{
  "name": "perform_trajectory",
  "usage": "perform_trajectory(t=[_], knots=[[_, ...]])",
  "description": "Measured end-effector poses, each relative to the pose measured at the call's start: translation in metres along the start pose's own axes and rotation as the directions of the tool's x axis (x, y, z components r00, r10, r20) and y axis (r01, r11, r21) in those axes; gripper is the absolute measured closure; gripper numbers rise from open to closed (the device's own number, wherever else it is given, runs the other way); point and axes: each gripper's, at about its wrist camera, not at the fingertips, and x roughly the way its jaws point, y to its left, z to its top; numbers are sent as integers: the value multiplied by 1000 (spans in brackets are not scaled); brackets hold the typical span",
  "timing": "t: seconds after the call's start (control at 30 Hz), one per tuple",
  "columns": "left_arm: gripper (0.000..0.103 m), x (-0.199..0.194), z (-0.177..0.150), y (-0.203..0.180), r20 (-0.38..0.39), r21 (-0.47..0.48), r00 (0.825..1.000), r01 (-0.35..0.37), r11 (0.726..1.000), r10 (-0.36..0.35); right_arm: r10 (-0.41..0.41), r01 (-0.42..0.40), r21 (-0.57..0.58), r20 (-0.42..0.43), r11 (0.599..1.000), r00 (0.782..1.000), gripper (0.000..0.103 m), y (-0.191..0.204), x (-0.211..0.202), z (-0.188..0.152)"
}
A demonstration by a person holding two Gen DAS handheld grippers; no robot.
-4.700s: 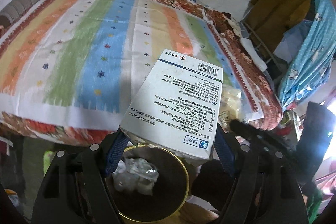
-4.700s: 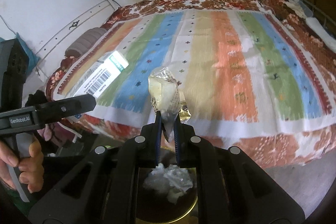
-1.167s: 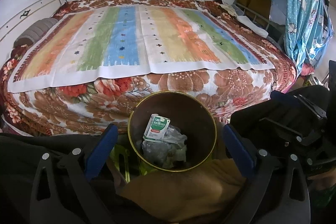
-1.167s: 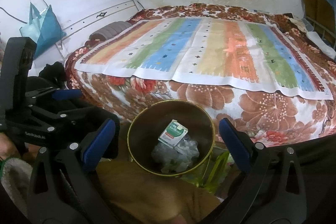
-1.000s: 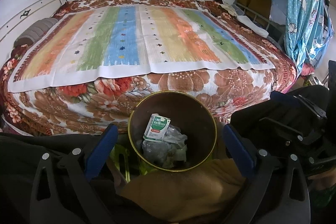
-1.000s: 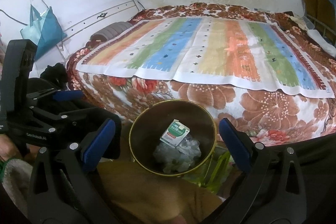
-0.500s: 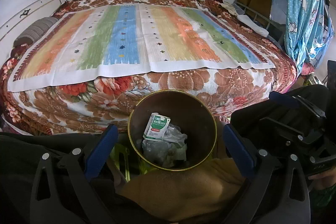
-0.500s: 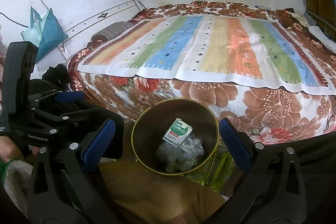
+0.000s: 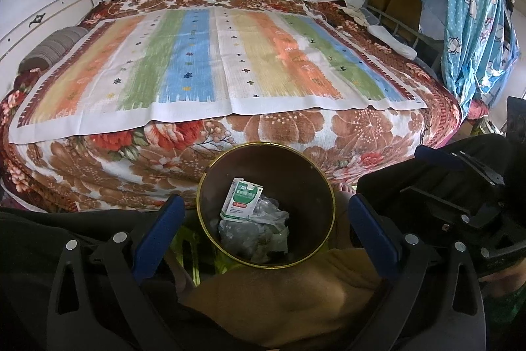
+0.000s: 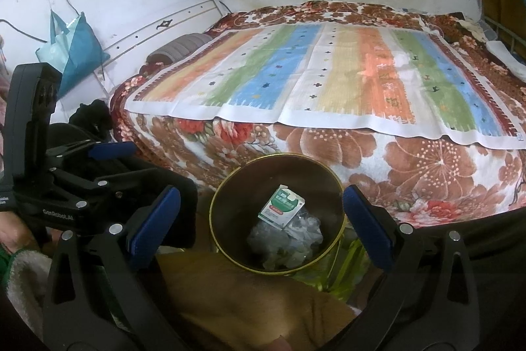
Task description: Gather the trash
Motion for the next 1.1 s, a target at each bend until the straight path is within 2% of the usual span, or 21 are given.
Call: perform_trajectory(t=[1.1], knots=[[6,1,-2,-2,-9,-5,1000,10,1000,-10,10,-10,11,-2,1000,1000,9,2,1,1]])
